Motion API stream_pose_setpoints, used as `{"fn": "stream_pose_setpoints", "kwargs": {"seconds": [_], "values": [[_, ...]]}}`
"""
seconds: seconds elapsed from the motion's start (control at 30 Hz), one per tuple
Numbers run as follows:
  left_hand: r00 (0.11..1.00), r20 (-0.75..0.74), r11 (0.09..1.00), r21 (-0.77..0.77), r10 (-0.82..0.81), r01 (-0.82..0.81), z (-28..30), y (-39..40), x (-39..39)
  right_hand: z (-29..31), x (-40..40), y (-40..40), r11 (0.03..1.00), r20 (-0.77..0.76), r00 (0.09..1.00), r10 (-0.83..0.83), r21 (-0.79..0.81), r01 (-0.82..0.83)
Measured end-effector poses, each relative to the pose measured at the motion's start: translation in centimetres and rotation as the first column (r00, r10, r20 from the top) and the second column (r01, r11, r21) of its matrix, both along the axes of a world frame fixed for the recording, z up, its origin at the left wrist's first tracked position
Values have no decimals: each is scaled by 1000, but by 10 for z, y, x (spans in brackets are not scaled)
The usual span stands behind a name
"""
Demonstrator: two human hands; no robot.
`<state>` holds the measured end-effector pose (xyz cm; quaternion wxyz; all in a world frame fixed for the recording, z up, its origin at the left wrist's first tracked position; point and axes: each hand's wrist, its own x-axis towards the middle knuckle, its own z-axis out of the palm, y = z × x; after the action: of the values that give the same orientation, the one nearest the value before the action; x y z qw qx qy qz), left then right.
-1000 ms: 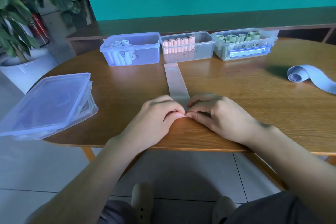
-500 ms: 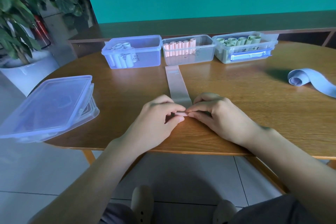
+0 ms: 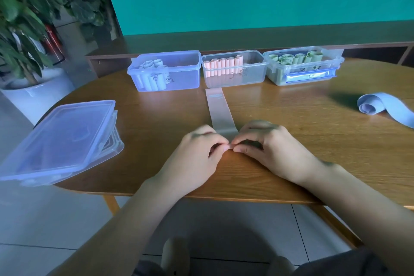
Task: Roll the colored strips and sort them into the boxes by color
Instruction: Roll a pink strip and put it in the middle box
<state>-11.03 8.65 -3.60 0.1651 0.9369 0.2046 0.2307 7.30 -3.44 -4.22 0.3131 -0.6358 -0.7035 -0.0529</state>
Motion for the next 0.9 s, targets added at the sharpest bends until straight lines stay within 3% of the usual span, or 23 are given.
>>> {"fn": "stream_pose_setpoints", "kwargs": {"seconds": [0.27,0.5,0.9], "values": [[1000,7,1000,29,-9,8,4,2,4,10,14,12,990,26,999,48,-131,-44],[1000,-10,1000,9,20,-20,3,8,10,4,18,15,997,2,998,62,-49,-62],[999,-7,997,71,33,-32,1,9,13,5,23,19,992,-17,1000,6,-128,-8]]}}
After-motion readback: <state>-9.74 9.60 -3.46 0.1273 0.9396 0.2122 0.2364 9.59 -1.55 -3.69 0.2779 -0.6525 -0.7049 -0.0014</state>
